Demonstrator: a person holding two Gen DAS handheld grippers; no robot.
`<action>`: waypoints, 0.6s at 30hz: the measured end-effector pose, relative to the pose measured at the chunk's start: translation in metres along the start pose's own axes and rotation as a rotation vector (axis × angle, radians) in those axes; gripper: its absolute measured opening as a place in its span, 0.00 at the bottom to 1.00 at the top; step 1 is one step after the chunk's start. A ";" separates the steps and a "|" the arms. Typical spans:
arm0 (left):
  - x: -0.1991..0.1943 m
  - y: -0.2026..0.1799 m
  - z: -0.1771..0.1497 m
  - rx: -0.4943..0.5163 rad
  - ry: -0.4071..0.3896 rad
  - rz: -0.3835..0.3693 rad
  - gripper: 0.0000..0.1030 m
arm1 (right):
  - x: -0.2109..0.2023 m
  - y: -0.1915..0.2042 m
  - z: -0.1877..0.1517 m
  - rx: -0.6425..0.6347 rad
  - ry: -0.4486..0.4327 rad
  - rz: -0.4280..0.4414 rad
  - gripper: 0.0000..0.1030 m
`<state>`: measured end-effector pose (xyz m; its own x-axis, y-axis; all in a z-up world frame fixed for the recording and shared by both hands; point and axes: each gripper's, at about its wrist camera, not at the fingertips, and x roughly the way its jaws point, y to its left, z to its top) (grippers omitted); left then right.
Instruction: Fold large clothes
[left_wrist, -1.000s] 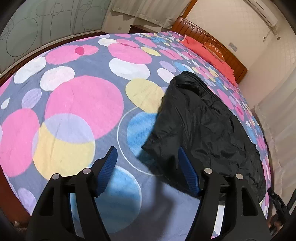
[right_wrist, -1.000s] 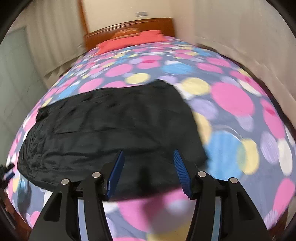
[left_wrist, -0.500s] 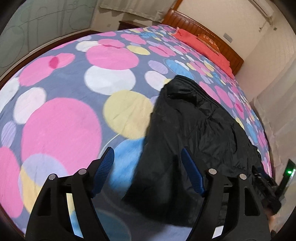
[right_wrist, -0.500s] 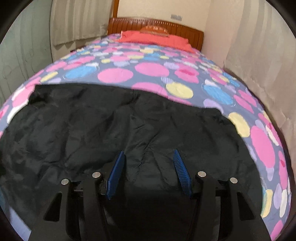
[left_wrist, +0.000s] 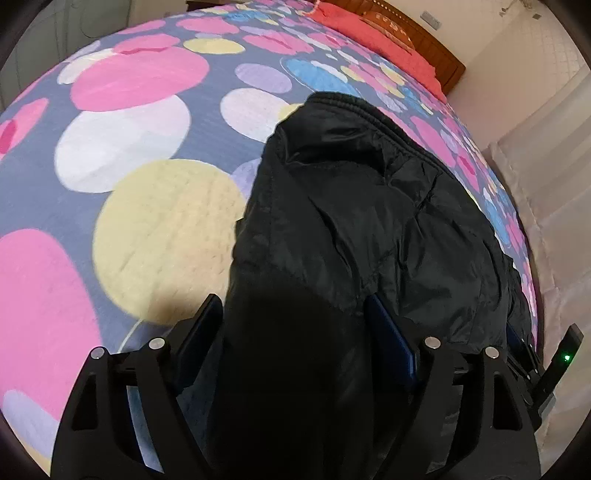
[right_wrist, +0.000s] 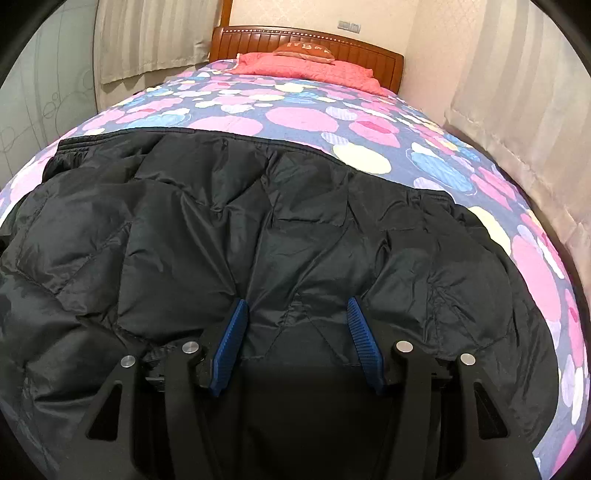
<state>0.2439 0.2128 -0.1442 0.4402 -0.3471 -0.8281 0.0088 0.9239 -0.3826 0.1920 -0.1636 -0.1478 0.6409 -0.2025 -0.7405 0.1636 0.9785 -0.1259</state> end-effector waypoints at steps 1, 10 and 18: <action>0.002 0.001 0.003 -0.004 0.004 -0.002 0.82 | 0.000 0.001 0.000 0.001 -0.001 0.000 0.55; 0.023 -0.001 0.014 0.071 0.103 -0.106 0.87 | 0.002 -0.001 0.000 0.009 -0.003 0.008 0.55; 0.020 -0.010 0.003 0.100 0.092 -0.123 0.62 | 0.001 -0.002 0.000 0.010 -0.009 0.007 0.55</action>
<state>0.2549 0.1975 -0.1555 0.3460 -0.4673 -0.8136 0.1483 0.8835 -0.4444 0.1920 -0.1662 -0.1485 0.6486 -0.1959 -0.7354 0.1662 0.9794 -0.1143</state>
